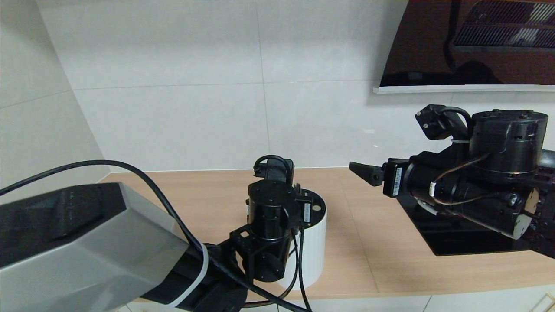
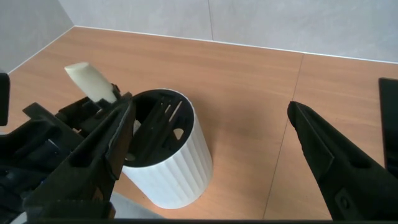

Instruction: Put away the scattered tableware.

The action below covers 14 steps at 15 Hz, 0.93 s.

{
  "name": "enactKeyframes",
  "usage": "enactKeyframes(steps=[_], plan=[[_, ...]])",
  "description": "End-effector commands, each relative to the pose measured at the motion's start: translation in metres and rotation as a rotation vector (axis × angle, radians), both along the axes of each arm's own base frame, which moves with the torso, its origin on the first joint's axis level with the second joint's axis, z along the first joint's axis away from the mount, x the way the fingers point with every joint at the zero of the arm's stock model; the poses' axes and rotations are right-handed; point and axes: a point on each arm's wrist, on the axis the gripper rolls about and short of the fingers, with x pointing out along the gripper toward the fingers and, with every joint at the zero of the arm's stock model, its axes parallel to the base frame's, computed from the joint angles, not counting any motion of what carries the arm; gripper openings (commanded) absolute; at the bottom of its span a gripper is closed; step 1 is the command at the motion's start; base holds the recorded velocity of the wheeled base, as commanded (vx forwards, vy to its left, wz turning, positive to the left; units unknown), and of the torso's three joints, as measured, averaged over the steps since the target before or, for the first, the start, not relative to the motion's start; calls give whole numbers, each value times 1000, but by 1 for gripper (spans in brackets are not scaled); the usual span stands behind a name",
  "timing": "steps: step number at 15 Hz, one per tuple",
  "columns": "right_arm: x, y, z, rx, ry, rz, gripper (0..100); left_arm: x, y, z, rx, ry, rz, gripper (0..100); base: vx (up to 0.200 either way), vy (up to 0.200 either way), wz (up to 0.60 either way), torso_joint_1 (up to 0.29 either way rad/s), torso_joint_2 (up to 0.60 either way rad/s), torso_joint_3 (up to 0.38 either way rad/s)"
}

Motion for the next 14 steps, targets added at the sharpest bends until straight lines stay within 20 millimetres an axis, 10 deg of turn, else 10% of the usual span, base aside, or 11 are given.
enactKeyframes(steps=[1,9,14], plan=[[0,0,0,0,0,1,100,0,0,0,-1,-1,1,100,0,0,0,0,0,0],[-1,0,0,-2,0,3,100,-3,4,6,-20,-20,4,100,0,0,0,0,0,0],[-2,-1,3,4,-10,-2,100,-49,50,73,-126,-123,-107,100,0,0,0,0,0,0]])
